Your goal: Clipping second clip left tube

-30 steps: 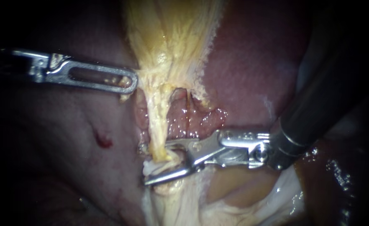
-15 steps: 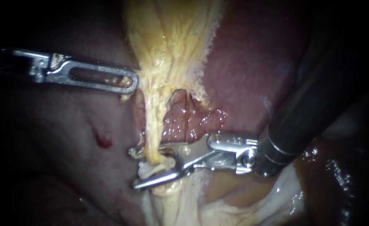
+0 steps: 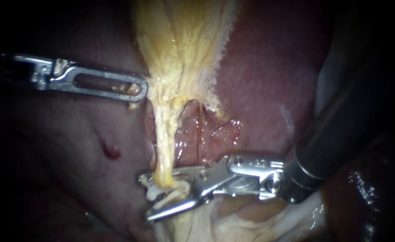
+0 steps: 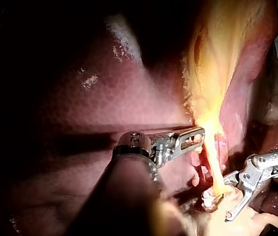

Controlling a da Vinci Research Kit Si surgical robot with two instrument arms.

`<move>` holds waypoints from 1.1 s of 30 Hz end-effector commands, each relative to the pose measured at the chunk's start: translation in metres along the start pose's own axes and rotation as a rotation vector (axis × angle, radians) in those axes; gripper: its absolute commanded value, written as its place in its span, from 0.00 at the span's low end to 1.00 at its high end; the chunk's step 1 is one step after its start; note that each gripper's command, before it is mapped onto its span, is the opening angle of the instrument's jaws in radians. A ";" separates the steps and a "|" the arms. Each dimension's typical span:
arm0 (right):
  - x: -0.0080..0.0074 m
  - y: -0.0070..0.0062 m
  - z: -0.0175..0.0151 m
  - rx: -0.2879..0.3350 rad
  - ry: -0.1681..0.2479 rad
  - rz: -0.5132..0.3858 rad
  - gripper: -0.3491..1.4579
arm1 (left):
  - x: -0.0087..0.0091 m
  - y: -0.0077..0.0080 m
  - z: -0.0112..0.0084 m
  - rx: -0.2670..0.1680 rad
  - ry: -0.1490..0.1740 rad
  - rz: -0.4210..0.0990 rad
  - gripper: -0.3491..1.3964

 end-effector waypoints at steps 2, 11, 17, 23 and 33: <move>0.0001 -0.0001 0.0000 0.002 0.006 0.004 0.47 | 0.0000 0.0001 0.0000 0.001 0.000 0.000 0.00; 0.0000 0.0003 -0.0003 0.002 0.010 0.022 0.44 | 0.0000 0.0001 0.0000 0.001 0.000 0.000 0.00; -0.0003 0.0005 -0.0009 0.004 0.009 0.021 0.35 | 0.0000 0.0001 0.0000 0.001 0.000 0.000 0.00; -0.0006 0.0009 -0.0013 -0.011 0.011 0.021 0.26 | 0.0000 0.0001 0.0000 0.001 0.000 0.000 0.00; -0.0008 0.0012 -0.0018 -0.023 0.012 0.021 0.09 | 0.0000 0.0001 0.0000 0.001 0.000 0.000 0.00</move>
